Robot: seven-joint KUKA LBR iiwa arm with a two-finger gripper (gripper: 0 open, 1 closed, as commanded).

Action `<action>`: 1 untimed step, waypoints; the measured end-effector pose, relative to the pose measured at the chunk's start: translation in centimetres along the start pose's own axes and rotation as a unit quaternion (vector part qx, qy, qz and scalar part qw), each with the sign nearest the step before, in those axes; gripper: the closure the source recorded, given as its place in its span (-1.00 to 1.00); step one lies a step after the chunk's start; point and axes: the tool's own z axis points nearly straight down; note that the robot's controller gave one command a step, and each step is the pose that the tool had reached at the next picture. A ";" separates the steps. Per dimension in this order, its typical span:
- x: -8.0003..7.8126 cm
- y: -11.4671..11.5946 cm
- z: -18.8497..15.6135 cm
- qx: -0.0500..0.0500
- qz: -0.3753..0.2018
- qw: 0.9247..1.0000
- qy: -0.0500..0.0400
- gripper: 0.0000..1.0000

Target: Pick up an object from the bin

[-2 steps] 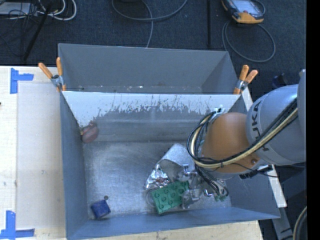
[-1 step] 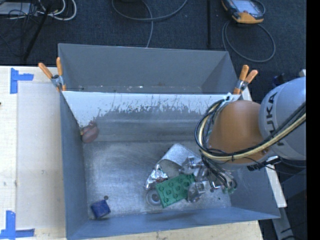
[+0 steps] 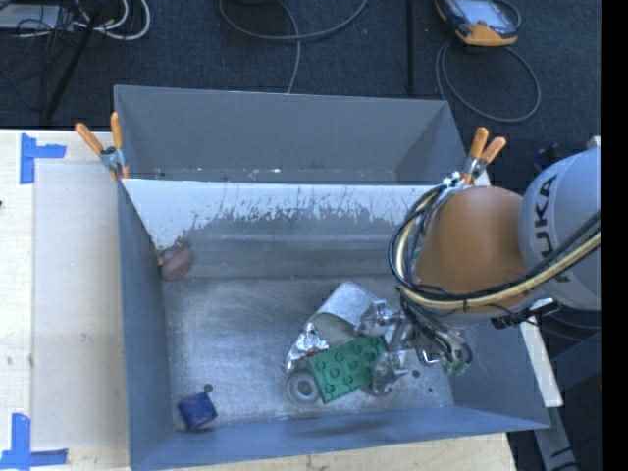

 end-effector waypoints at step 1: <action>-0.1 0.1 -3.7 0.000 -0.002 1.000 -0.001 1.00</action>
Offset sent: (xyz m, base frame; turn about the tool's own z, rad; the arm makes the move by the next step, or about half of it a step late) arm -0.0002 -0.0001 0.0357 0.0000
